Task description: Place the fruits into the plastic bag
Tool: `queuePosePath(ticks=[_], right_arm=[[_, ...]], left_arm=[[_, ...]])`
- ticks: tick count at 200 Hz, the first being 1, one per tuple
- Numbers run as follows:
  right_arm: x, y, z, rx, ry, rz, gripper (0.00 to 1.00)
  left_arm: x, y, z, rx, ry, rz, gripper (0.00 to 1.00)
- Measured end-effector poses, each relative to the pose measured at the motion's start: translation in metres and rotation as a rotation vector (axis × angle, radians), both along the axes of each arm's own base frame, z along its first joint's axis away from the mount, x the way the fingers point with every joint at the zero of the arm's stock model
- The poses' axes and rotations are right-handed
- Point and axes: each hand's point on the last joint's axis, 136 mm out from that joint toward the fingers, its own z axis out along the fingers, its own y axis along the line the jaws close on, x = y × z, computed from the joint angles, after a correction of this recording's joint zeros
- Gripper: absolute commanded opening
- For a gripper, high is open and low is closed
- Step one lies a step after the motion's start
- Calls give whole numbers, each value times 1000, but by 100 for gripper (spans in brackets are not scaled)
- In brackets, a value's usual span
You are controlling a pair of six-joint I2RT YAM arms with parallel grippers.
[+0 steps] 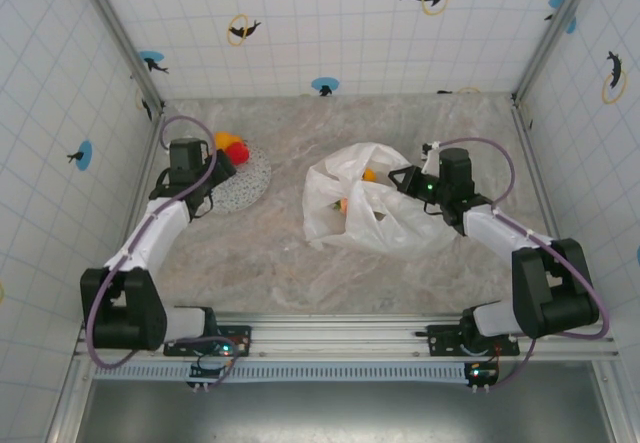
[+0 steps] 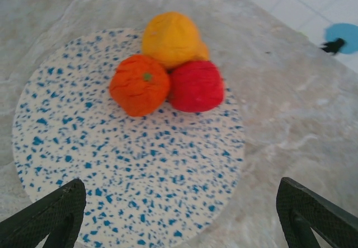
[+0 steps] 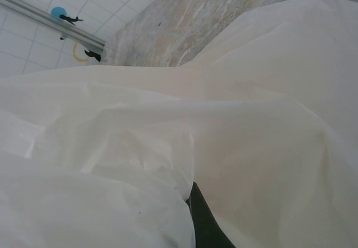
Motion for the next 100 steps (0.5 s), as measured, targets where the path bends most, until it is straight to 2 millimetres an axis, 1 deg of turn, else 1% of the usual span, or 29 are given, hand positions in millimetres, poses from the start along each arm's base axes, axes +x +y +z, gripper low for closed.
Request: queuePosePath(ticks=[19,34,73,100], right_arm=[[1,0,1,7,-5,6,0],[0,2,3,14,-10,15,0],[1,0,5,19,-17,15,0],[3,-1,6,20,-21,11,0]], left_arm=[[10,12,-22,6,55,57,90],[21,20,-35,20,86,96,90],[57,36,-48,64,102,148,89],[72,40,-64,80,128,145,90]])
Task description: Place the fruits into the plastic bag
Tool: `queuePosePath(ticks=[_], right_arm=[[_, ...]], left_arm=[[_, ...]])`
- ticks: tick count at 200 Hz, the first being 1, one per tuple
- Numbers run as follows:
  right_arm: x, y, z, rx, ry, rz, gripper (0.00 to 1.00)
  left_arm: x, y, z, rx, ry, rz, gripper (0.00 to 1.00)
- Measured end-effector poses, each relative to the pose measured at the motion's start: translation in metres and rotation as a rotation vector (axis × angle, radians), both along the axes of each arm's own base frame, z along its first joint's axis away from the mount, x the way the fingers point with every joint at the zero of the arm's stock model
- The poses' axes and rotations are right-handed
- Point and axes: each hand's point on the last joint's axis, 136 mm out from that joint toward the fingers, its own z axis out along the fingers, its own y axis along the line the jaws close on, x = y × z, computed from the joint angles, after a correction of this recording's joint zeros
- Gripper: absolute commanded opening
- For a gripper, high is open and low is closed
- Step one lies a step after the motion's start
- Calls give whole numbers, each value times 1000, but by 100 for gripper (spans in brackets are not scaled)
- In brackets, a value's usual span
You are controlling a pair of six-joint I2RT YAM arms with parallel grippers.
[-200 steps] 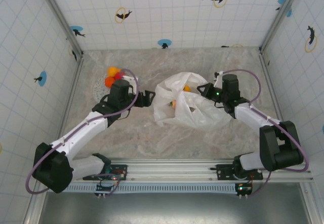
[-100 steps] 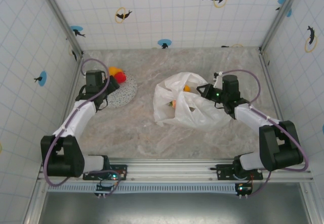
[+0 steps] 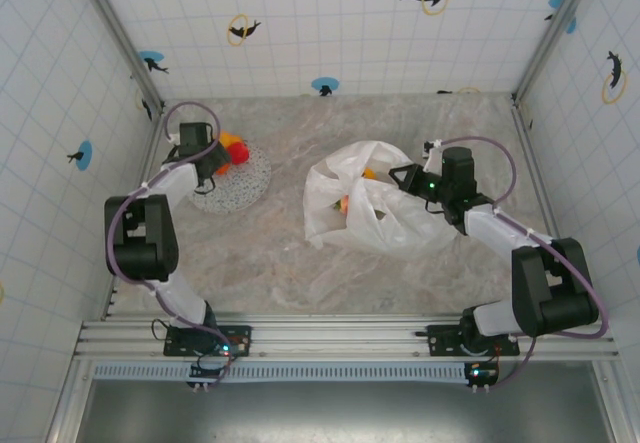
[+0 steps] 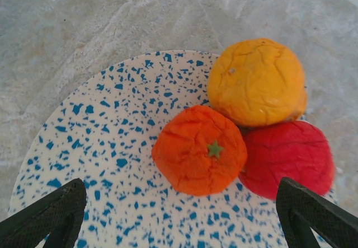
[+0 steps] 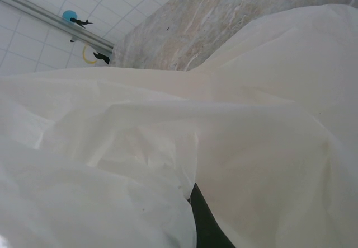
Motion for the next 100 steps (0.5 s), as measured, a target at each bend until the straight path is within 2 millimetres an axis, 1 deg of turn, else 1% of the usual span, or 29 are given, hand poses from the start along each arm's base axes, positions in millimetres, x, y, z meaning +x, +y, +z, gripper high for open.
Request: queuePosePath(ticks=[35,74,100], right_arm=[[0,0,0,0,0,1,0],[0,0,0,-1,1,0,0],[0,0,-1,-2,4,-1,0]], left_arm=[[11,-1,-17,-1,24,-14,90],[22,-3,-22,0,20,-34,90],[24,-3,-26,1,24,-35,89]])
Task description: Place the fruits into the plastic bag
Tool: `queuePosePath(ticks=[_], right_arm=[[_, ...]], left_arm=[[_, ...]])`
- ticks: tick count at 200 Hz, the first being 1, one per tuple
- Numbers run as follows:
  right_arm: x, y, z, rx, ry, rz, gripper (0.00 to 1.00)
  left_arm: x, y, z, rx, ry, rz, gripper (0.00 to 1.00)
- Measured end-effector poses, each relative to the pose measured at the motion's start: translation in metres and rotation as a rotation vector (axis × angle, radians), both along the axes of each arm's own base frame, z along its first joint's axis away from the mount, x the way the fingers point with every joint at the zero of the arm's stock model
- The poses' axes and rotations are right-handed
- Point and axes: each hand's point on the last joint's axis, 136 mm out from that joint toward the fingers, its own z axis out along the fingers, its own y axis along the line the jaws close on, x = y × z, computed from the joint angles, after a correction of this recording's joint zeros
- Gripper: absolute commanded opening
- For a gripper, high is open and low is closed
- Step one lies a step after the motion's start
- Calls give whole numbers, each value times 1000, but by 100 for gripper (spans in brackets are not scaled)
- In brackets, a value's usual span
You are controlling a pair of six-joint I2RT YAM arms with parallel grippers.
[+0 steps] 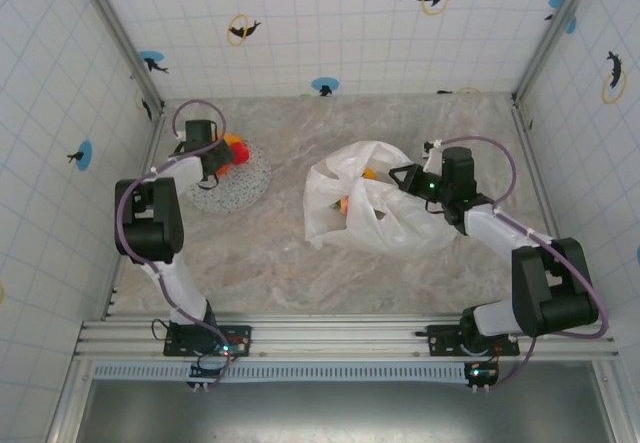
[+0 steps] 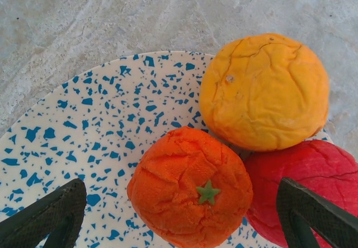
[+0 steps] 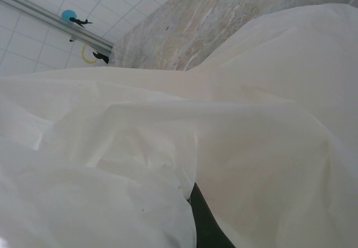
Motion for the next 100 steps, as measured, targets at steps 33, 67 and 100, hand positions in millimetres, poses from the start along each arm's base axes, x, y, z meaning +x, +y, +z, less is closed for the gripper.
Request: queuePosePath(ticks=[33,67,100], right_arm=[[0,0,0,-1,2,-1,0],[0,0,-1,-1,4,0,0],[0,0,-1,-4,3,1,0]], left_arm=[[-1,1,-8,-1,17,1,87],[-2,3,-12,-3,26,6,87],[-2,5,-16,-8,34,8,88]])
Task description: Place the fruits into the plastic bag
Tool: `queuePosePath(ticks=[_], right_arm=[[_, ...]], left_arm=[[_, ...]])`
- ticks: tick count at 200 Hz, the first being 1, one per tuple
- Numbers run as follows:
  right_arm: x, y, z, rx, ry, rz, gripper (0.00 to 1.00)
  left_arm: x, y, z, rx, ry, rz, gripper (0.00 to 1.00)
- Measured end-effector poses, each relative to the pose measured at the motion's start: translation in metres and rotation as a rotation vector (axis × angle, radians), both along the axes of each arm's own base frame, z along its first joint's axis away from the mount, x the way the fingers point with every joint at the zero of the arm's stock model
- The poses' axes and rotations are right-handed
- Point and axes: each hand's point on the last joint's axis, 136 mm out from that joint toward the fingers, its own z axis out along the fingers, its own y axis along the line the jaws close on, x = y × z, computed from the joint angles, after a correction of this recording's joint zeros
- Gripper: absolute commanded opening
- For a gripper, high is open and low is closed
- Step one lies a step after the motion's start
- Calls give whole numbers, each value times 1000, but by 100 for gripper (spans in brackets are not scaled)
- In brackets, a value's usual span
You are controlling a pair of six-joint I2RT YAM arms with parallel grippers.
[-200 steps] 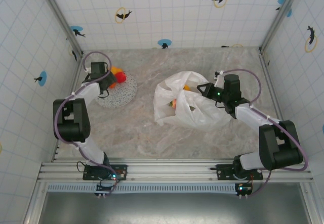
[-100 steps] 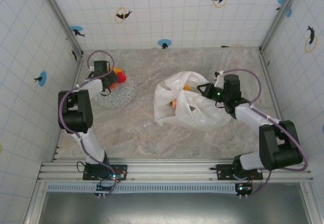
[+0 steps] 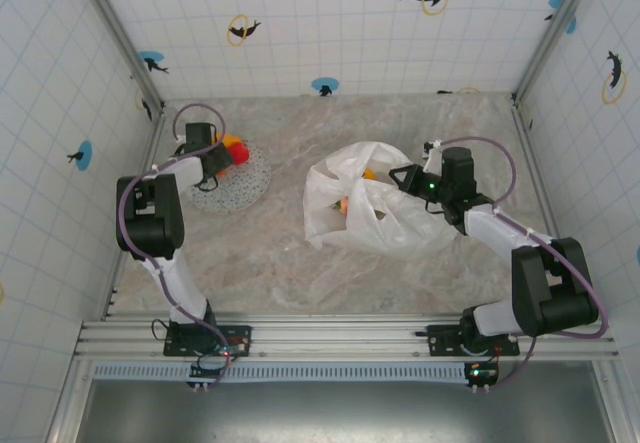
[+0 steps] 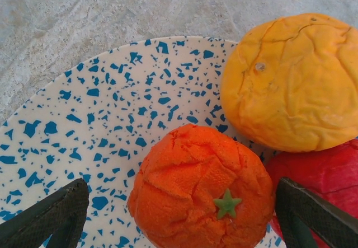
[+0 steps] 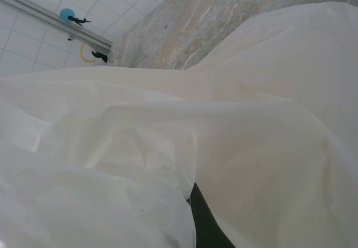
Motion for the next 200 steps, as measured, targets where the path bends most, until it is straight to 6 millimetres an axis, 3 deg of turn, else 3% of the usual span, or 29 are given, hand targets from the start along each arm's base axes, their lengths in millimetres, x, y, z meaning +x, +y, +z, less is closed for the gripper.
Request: queuePosePath(ticks=[41,133,200], right_arm=[[-1,0,-1,-3,3,1,0],[-1,0,-1,-4,4,1,0],[-1,-1,-2,-7,5,-1,0]], left_arm=[[1,3,-3,-1,6,7,86],[0,8,-17,-22,32,9,67],[-1,13,-10,-21,8,22,59]])
